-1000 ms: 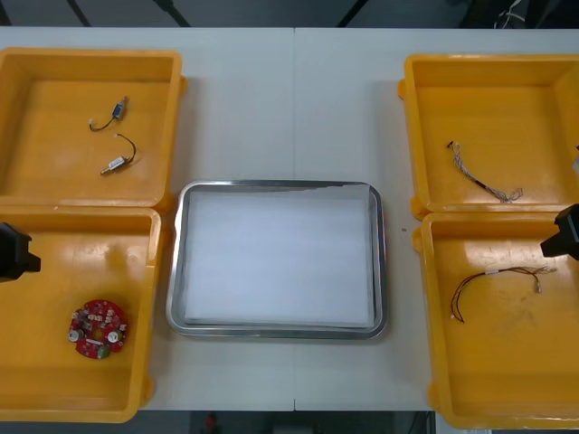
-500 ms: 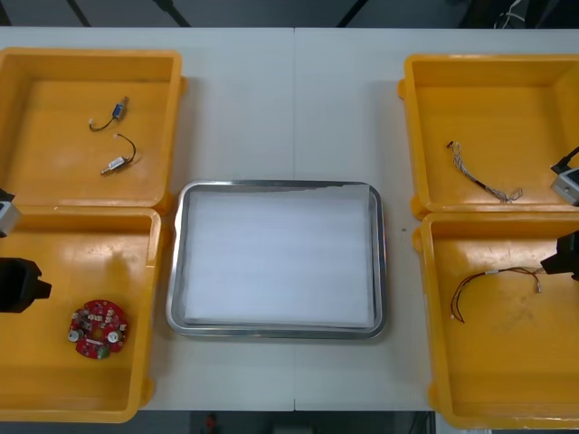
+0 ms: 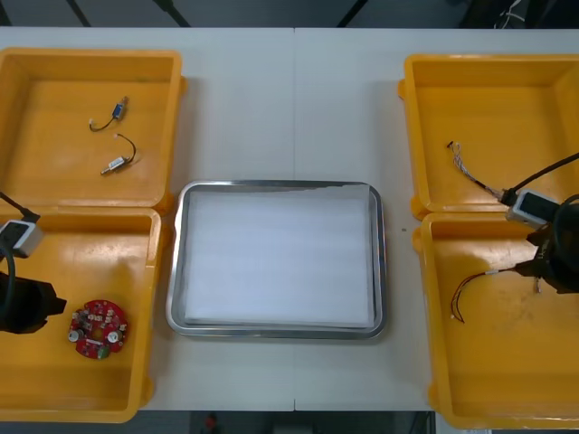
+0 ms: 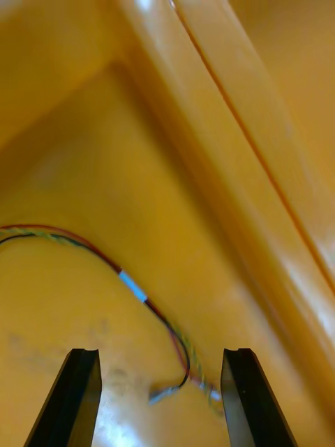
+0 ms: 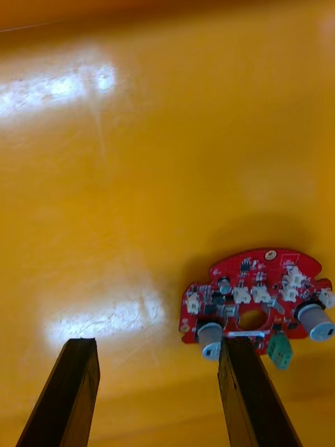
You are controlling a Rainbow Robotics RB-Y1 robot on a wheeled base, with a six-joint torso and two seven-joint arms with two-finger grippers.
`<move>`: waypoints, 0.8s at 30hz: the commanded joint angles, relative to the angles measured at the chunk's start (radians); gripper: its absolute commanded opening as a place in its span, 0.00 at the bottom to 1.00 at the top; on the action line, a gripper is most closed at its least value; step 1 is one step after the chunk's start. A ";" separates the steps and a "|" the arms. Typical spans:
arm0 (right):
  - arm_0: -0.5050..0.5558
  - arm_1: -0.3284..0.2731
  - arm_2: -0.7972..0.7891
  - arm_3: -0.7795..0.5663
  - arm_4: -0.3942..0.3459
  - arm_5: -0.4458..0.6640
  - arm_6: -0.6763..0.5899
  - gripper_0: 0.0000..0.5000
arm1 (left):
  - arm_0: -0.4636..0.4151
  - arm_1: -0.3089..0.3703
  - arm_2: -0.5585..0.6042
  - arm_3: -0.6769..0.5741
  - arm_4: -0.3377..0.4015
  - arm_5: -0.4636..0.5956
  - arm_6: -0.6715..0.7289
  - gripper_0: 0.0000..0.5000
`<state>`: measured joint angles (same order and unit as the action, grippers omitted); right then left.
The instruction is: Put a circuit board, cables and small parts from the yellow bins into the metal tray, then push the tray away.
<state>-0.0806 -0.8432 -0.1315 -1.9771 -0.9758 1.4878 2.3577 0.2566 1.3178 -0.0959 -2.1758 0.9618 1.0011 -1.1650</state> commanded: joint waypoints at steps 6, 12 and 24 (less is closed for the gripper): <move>0.051 -0.039 0.075 -0.008 -0.003 -0.129 0.055 1.00 | 0.021 0.000 -0.088 0.001 -0.057 -0.053 -0.036 1.00; 0.070 -0.039 0.093 -0.008 0.016 -0.141 0.058 1.00 | 0.021 0.000 -0.145 0.001 -0.133 -0.108 -0.033 1.00; 0.061 -0.053 0.158 0.057 0.046 -0.233 0.072 1.00 | 0.020 0.000 -0.183 0.001 -0.149 -0.115 -0.030 1.00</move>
<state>-0.0268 -0.8485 -0.0091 -1.9381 -0.9417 1.2807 2.3867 0.2568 1.3178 -0.2601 -2.1735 0.8267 0.8976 -1.1650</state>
